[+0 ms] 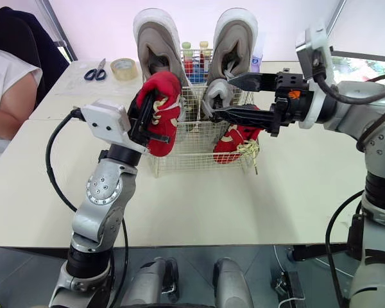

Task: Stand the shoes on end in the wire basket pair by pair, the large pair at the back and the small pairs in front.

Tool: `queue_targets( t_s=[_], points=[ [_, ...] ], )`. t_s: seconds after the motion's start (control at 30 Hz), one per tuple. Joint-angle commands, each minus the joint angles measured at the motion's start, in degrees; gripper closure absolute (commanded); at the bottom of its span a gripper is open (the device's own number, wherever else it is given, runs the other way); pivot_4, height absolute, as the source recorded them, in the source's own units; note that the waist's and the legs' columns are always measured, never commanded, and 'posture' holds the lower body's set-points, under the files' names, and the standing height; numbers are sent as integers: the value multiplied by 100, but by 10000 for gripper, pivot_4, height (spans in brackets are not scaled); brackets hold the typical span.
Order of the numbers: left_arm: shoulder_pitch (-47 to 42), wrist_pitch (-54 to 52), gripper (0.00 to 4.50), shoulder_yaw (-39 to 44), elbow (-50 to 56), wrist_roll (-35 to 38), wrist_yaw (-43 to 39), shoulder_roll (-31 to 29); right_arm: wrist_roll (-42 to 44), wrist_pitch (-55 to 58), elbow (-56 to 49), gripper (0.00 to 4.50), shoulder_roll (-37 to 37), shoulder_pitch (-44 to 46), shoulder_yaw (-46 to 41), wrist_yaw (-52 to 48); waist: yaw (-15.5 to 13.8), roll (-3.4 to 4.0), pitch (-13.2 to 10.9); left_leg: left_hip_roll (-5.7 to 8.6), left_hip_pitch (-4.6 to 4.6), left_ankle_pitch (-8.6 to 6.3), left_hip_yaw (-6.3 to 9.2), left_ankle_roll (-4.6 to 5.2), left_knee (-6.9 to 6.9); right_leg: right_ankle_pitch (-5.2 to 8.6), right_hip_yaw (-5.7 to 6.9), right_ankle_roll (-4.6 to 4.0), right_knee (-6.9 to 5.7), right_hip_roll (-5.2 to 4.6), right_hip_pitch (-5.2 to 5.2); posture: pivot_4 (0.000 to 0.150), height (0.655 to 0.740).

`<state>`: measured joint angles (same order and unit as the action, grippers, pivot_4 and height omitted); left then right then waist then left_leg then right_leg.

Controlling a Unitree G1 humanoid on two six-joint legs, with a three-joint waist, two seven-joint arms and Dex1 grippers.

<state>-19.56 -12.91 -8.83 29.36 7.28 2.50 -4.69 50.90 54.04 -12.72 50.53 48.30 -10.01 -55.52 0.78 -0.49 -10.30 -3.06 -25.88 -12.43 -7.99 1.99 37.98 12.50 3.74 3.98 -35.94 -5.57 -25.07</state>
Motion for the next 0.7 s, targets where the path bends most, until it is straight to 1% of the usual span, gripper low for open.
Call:
queue_targets(
  t_s=[0.03,0.17,0.27,0.47,0.53,0.7],
  points=[
    [314,-64,44565,64,-88,-205,43,48,73,-125,-87,0,-7,91,-198,26,3,3,2,0,0,0,0,0,0,0,0,0,1,0,0,1500,7400],
    [-90,-107,44565,201,-81,-51,-28,245,30,-163,-38,0,-44,131,-148,24,-9,4,2,1,-1,-1,0,0,0,0,0,0,3,-1,0,1500,7400],
    [-340,-94,44565,180,-125,-136,-75,321,35,-187,-38,0,-63,133,-151,35,-18,2,1,3,-3,0,1,0,2,0,0,0,3,-1,0,1500,7400],
    [-458,61,44565,113,-221,-355,-117,394,68,-201,-52,0,-45,114,-203,57,-26,2,1,6,-30,0,3,4,2,0,1,0,9,-2,-18,1500,7400],
    [-523,95,44565,84,-239,-335,-170,459,72,-204,-60,0,-41,101,-211,66,-32,2,1,7,-36,7,4,16,2,0,1,0,8,-2,-23,1500,7400],
    [-623,177,44565,-36,-219,-410,-219,603,91,-180,-52,0,-26,133,-219,91,-28,0,0,7,-41,4,6,11,7,-1,2,0,10,-2,-23,1500,7400]
  ],
)
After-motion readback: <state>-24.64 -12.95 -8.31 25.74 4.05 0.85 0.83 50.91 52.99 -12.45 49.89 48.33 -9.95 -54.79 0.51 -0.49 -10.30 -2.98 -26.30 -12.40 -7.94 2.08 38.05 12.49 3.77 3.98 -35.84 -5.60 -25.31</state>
